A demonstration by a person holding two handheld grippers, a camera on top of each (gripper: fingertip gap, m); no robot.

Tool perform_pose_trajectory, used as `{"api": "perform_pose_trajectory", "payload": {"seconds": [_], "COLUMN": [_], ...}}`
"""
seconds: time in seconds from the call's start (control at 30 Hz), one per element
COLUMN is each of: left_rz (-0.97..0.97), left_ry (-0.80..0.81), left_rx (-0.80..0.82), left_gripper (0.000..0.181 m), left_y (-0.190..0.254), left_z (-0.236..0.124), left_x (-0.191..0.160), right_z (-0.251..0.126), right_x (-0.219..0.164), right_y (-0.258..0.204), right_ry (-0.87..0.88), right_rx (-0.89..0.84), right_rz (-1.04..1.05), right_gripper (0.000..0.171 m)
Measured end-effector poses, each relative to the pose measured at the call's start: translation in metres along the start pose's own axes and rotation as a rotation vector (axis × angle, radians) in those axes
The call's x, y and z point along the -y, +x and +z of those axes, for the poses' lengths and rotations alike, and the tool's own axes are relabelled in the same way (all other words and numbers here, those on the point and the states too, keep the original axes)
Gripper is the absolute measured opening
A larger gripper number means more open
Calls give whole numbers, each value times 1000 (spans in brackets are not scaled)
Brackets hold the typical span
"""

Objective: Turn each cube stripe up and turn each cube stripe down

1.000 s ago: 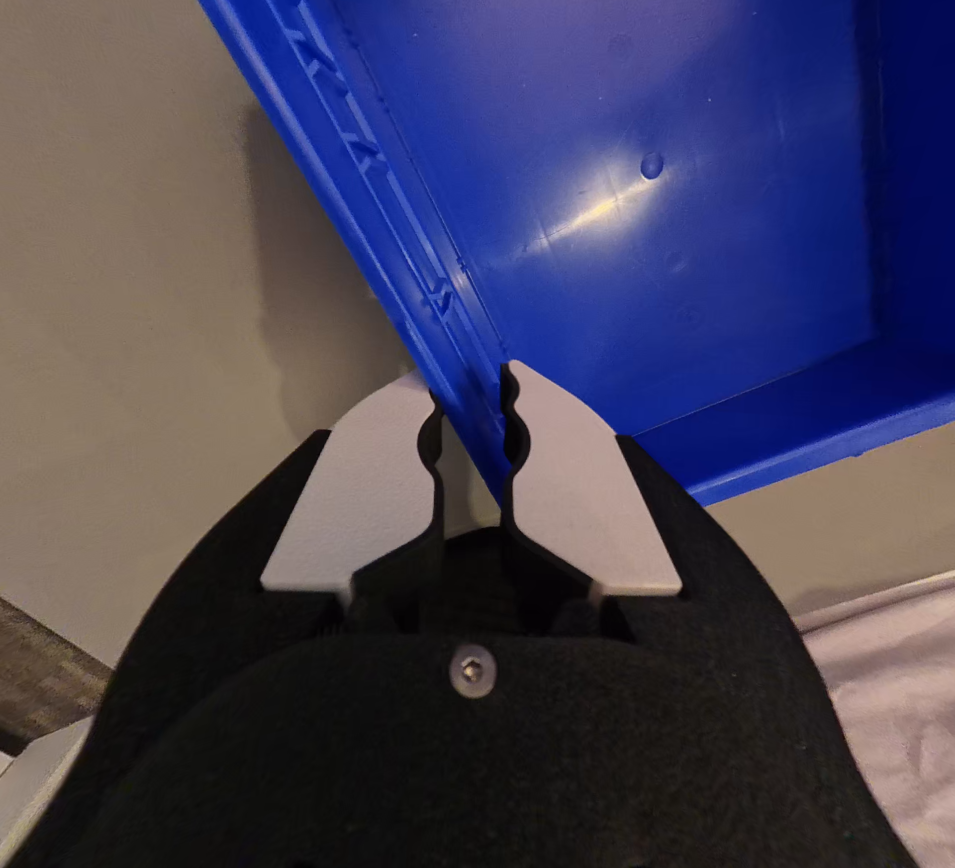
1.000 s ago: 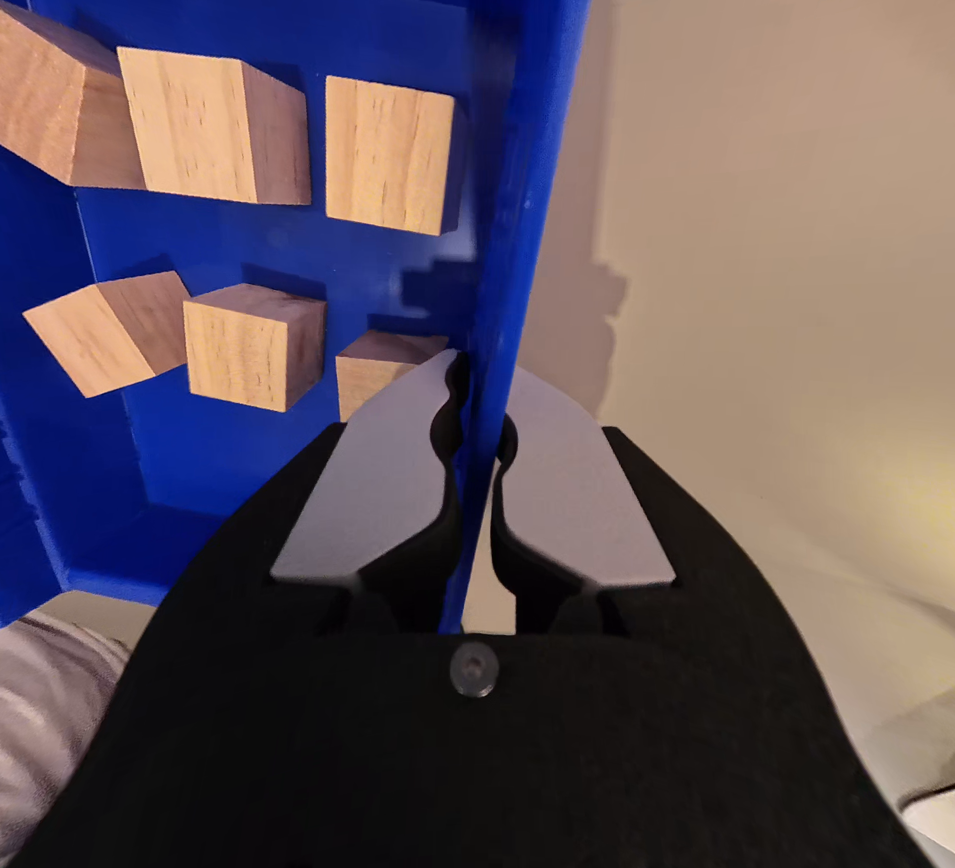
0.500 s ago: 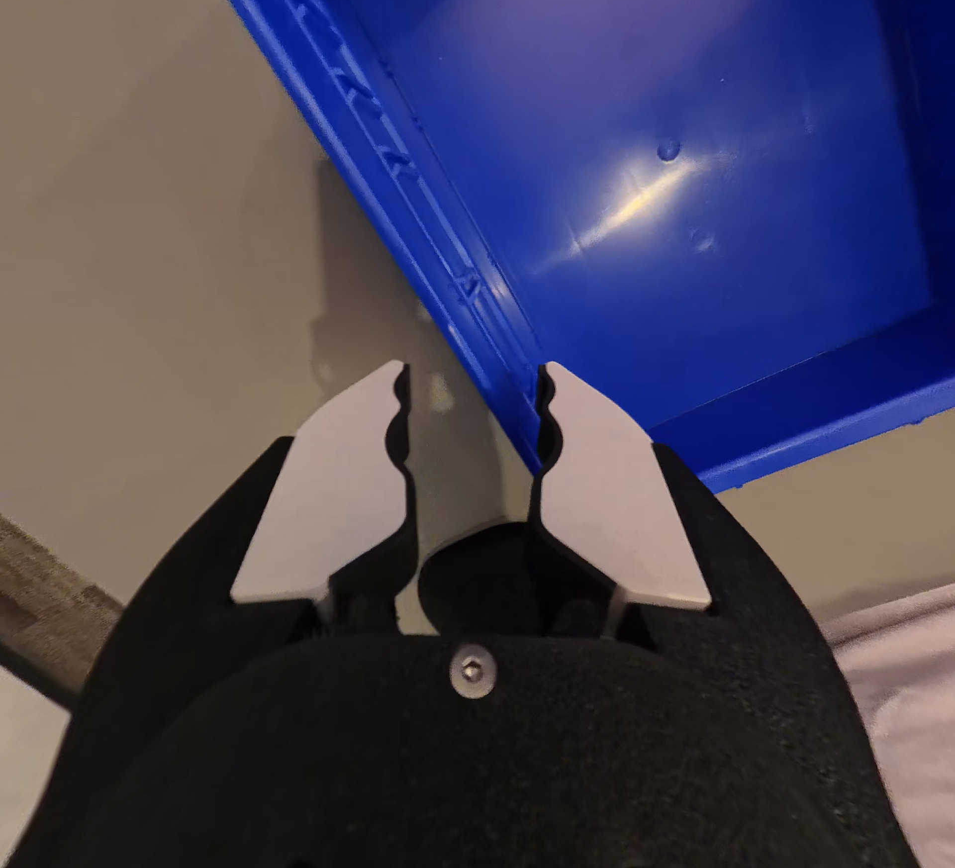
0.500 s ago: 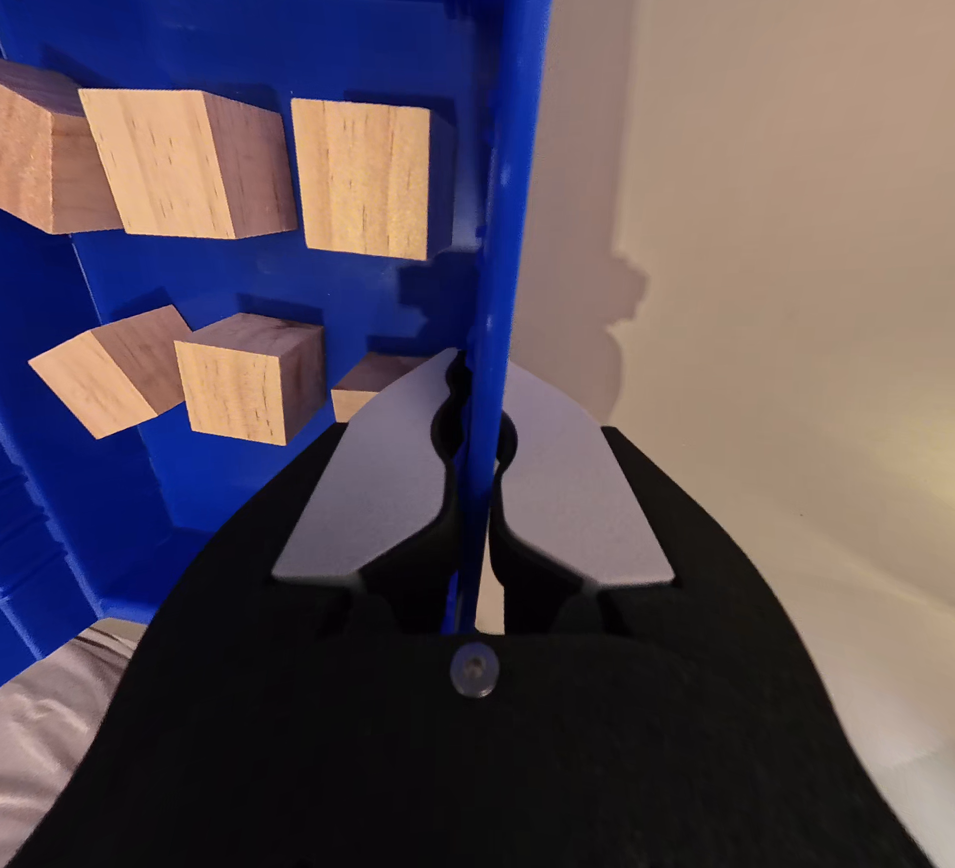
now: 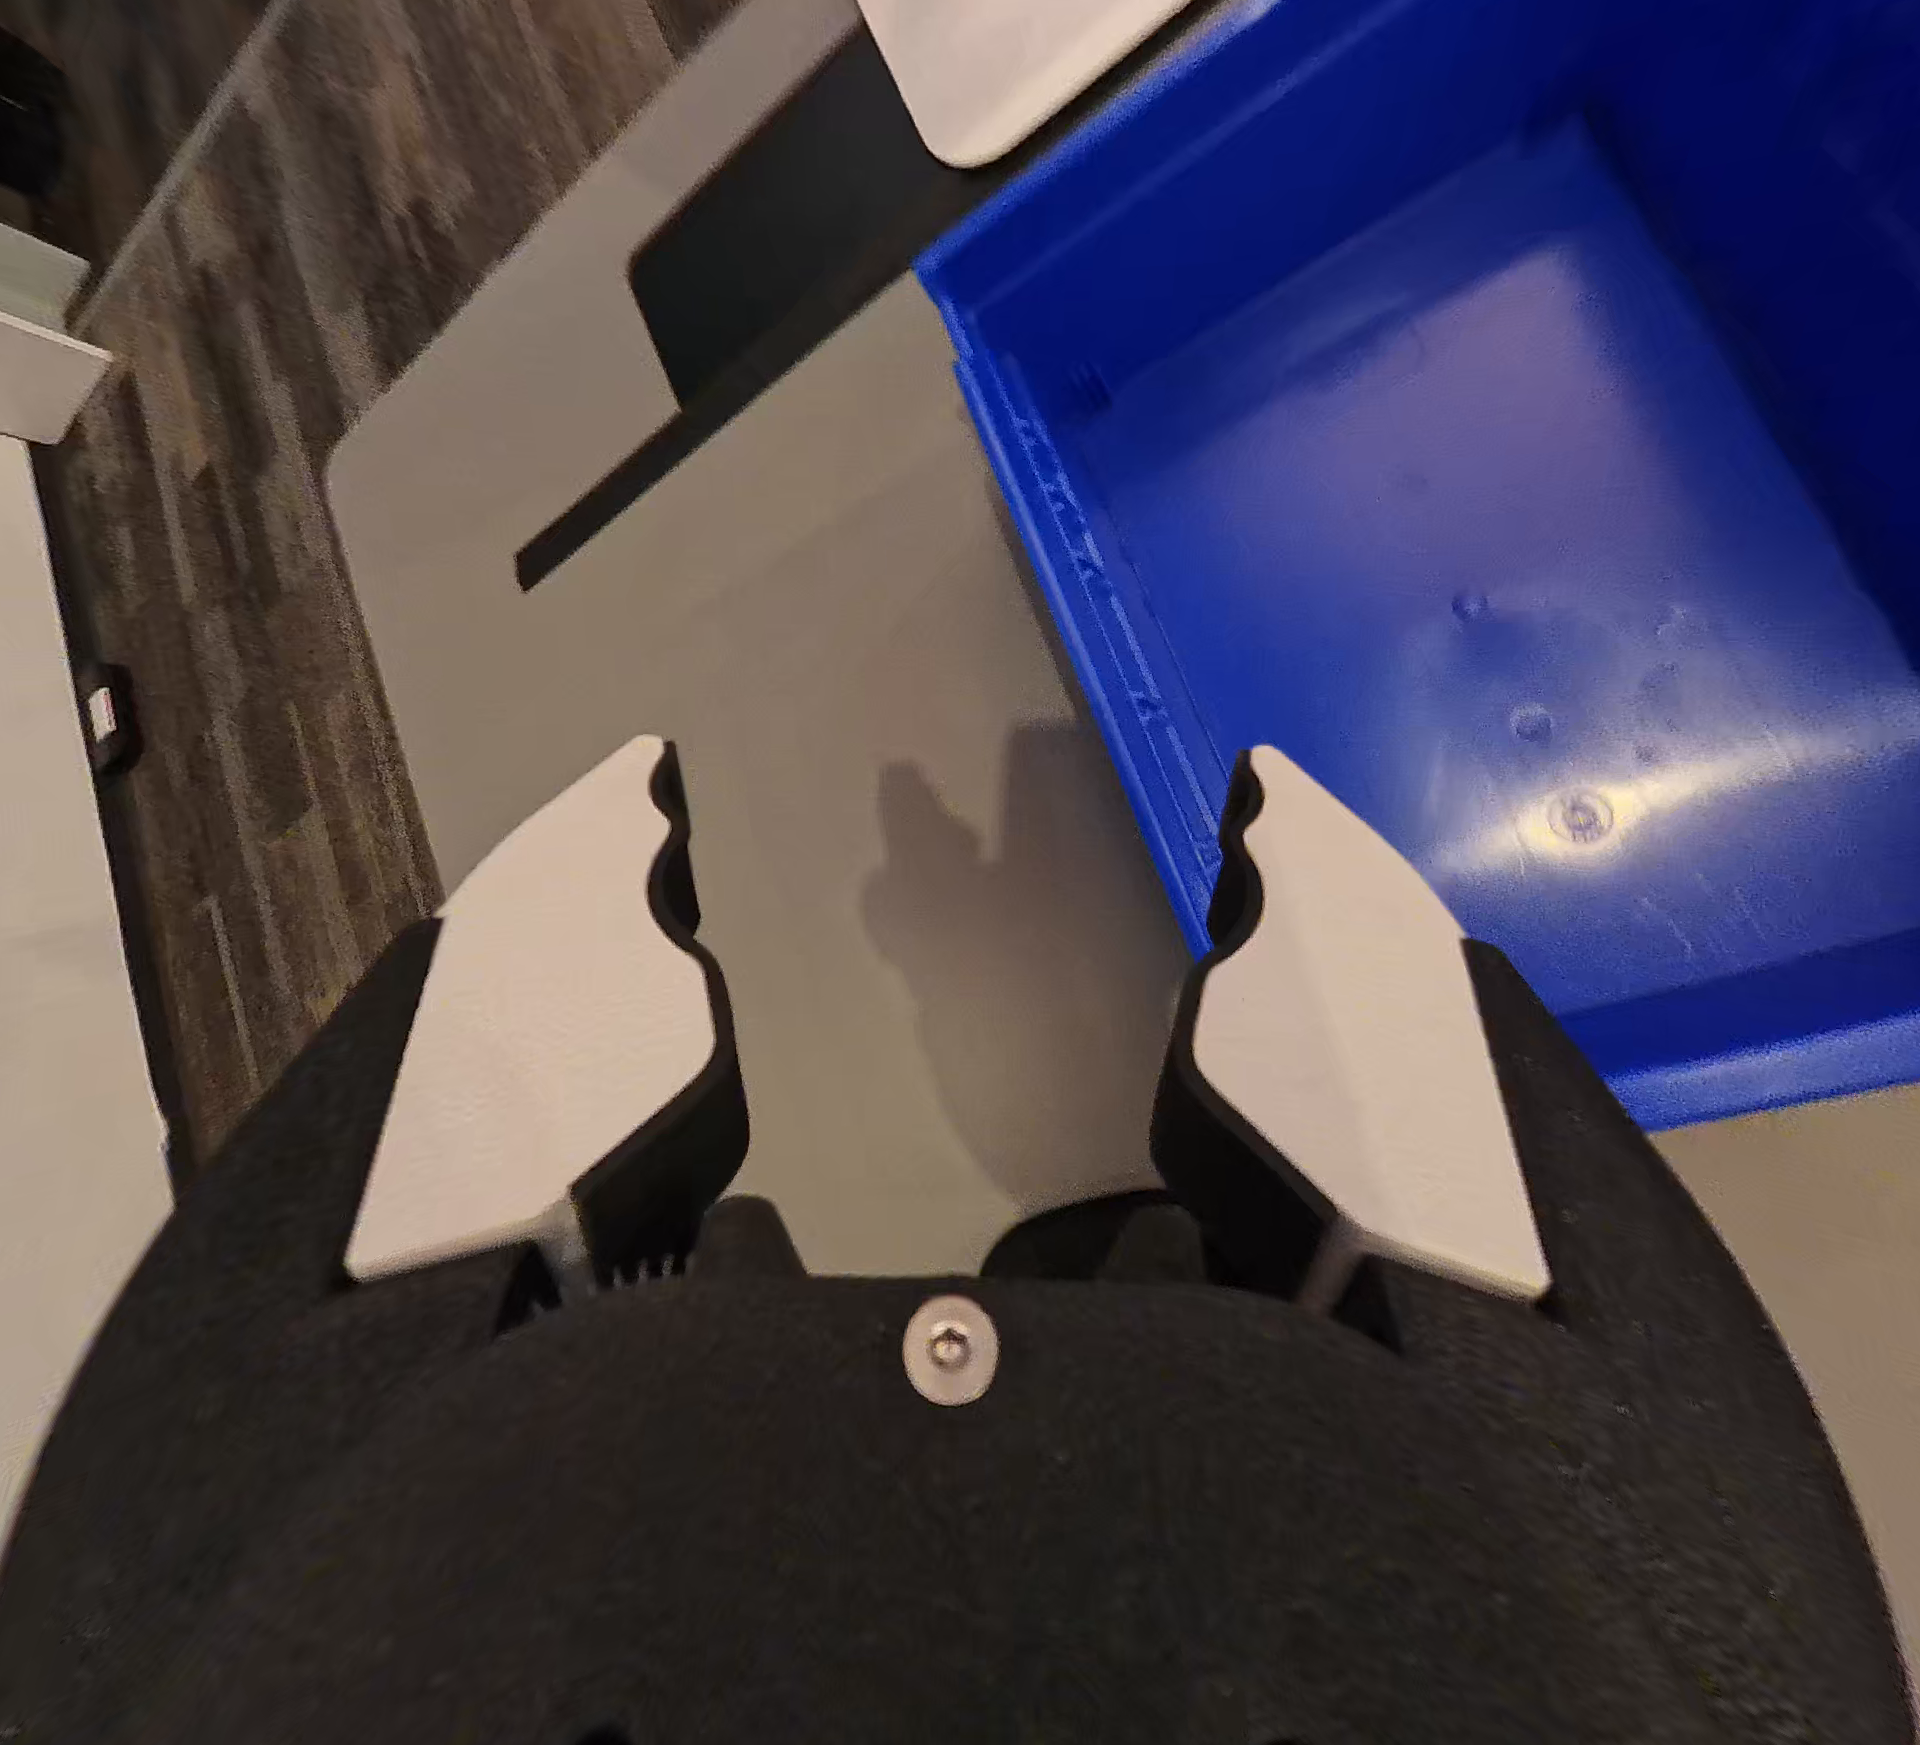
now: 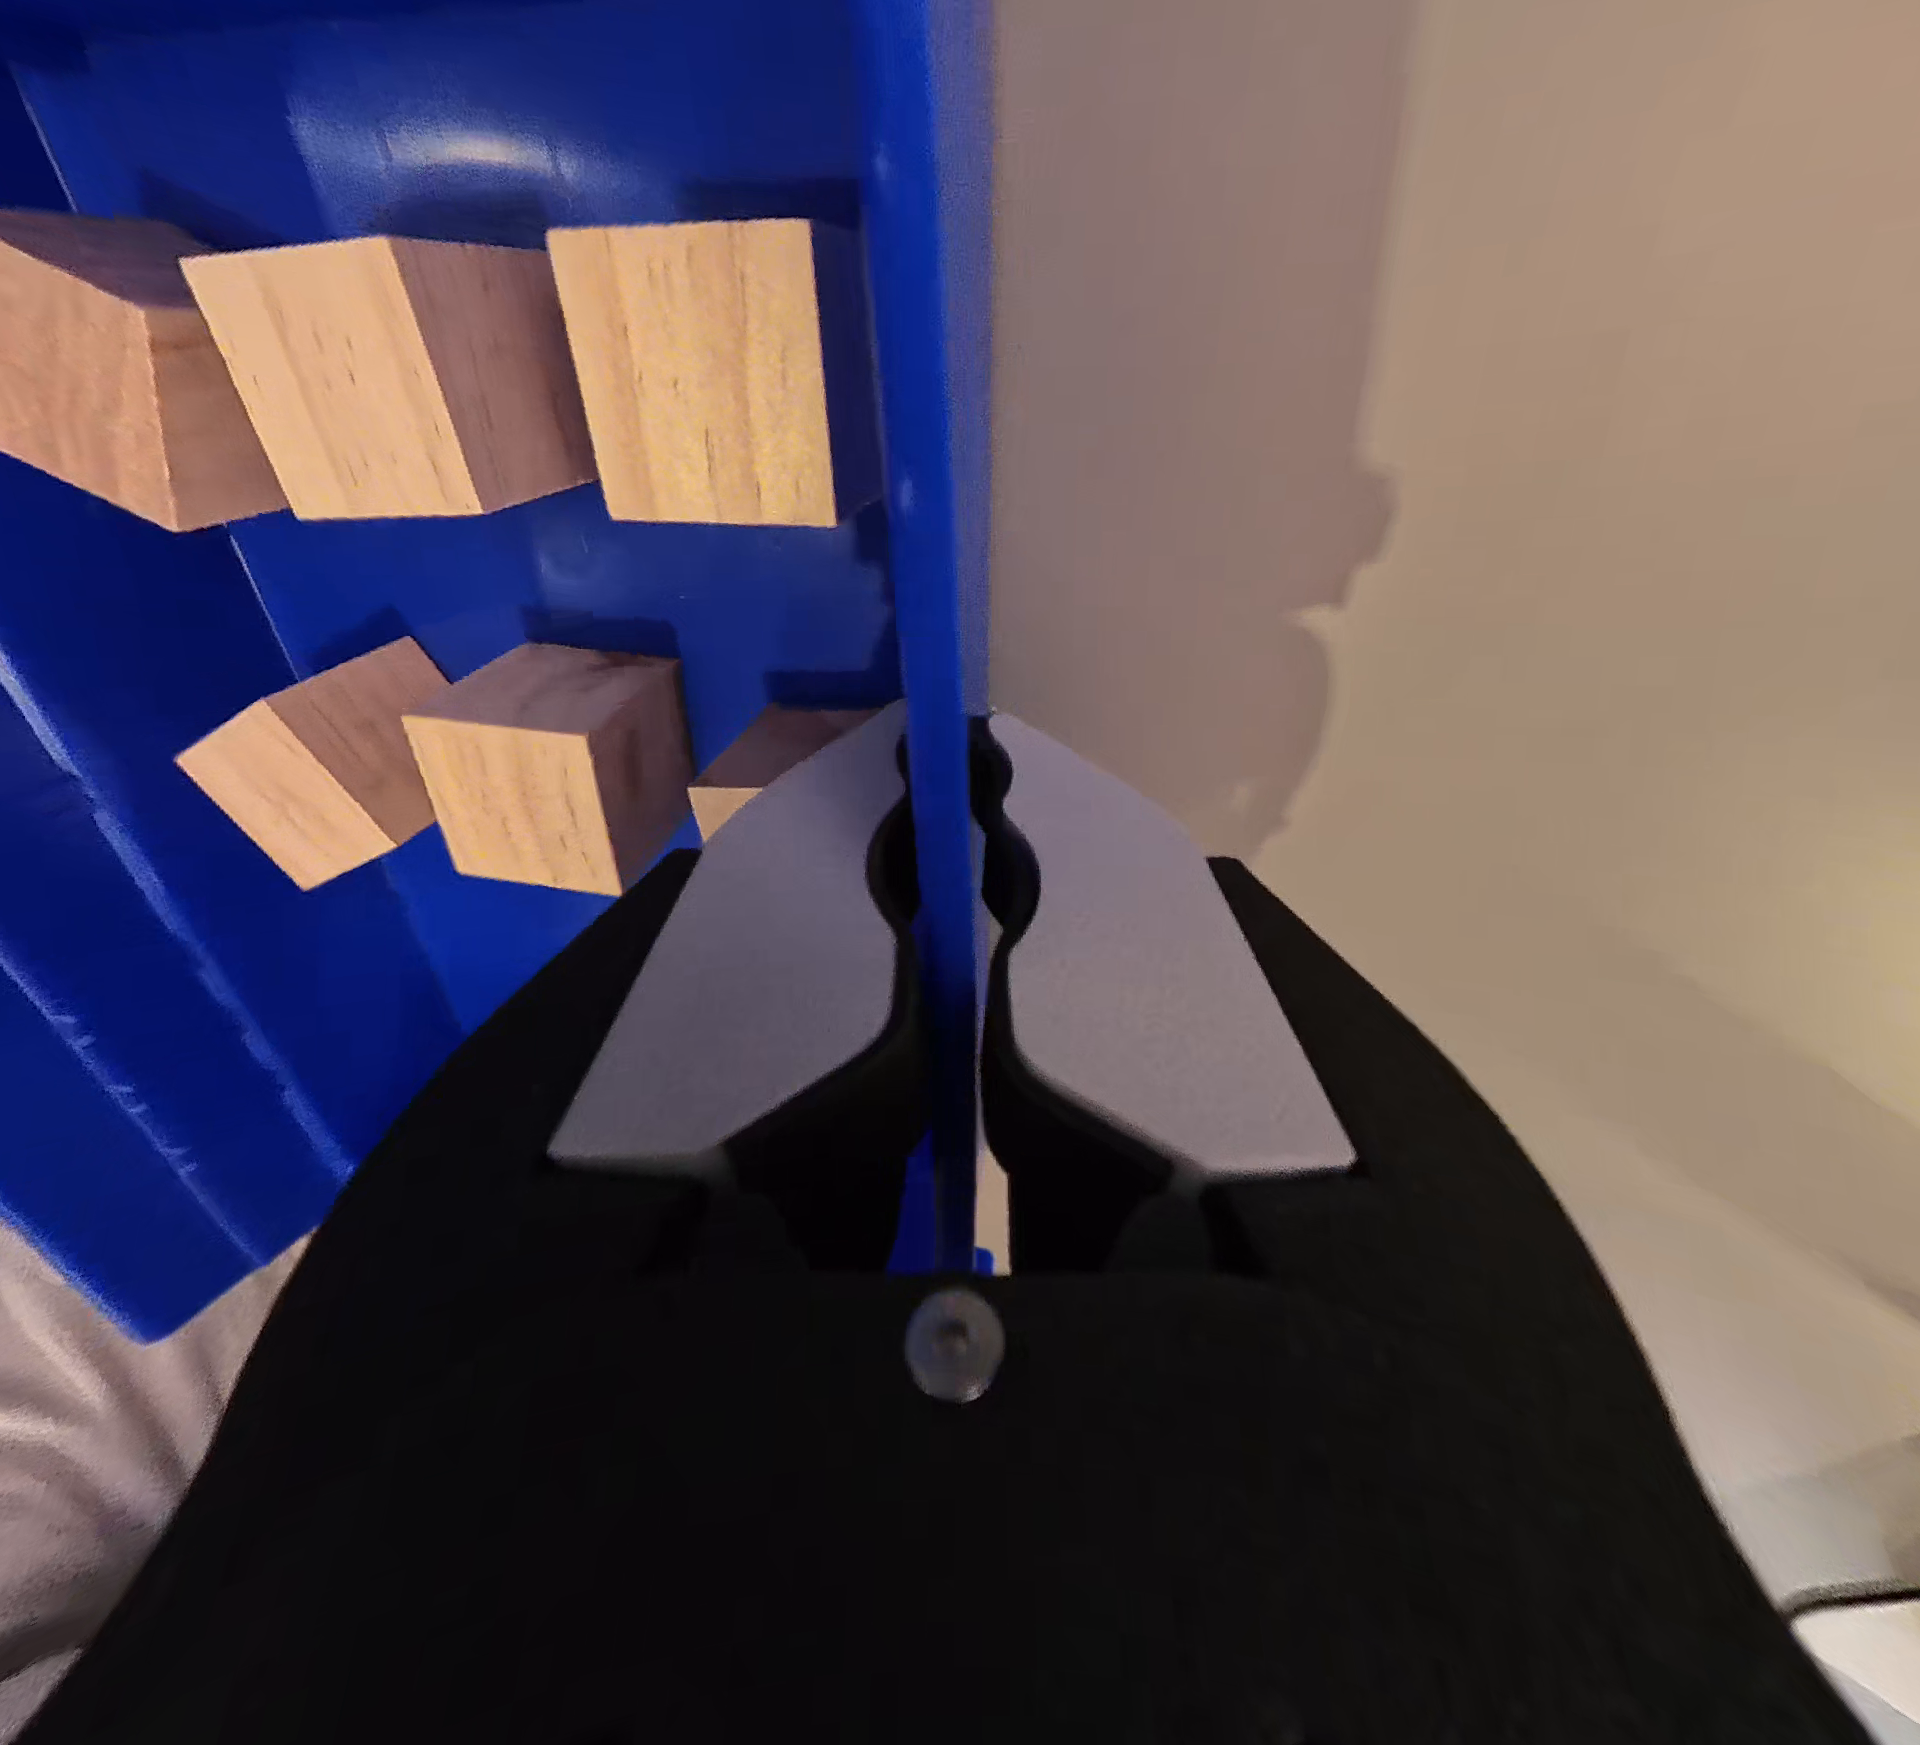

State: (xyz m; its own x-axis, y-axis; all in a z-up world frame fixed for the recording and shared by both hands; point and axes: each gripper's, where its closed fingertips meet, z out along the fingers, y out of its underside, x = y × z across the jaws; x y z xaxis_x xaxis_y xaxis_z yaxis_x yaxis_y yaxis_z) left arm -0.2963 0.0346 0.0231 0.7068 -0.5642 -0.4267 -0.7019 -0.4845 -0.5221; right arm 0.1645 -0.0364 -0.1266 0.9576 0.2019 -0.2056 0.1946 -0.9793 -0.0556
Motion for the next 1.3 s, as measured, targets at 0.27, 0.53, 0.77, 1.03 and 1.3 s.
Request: {"api": "perform_pose_trajectory", "payload": {"seconds": [0.27, 0.53, 0.77, 1.03, 1.3], "left_rz": [-91, -152, -316, -383, -470], "left_ry": [92, 105, 139, 68, 17], "left_rx": [58, 33, 34, 82, 144], "left_gripper": [98, 96, 95, 91, 91], "left_y": [-36, -59, -102, -127, -133], "left_z": [-22, -37, -63, -81, -112], "left_x": [0, -15, -51, -100, -152], "right_z": [-28, -107, -140, -111, -52], "right_x": [-3, 28, 80, 153, 218], "right_y": [-6, -60, -162, -304, -441], "right_ry": [17, -45, -75, -49, -96], "right_rx": [73, -69, -52, 92, 167], "right_rz": [49, -65, -232, -415, -520], "right_gripper": [6, 6, 6, 6, 6]}}
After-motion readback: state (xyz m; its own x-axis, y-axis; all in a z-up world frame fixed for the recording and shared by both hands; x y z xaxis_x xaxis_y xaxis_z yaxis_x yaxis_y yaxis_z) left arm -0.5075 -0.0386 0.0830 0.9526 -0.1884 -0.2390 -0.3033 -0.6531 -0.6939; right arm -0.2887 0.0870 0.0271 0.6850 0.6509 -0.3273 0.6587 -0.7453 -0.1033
